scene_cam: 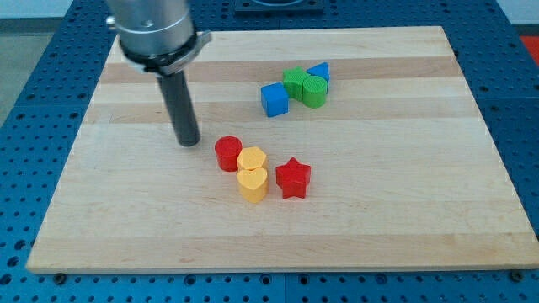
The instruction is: Push the red circle into the group of blocks
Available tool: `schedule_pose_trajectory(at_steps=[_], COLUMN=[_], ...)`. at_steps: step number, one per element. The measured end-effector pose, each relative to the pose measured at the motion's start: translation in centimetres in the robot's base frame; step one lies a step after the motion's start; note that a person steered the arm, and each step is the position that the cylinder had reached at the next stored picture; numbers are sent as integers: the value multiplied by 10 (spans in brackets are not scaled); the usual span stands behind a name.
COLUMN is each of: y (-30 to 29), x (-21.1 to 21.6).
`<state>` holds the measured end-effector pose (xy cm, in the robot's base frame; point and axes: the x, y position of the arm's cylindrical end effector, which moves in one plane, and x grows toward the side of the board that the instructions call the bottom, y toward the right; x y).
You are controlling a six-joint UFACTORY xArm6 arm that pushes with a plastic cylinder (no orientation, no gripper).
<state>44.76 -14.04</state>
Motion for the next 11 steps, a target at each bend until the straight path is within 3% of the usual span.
schedule_pose_trajectory(at_steps=[4, 9, 11], y=[77, 79, 142], x=[7, 27, 23])
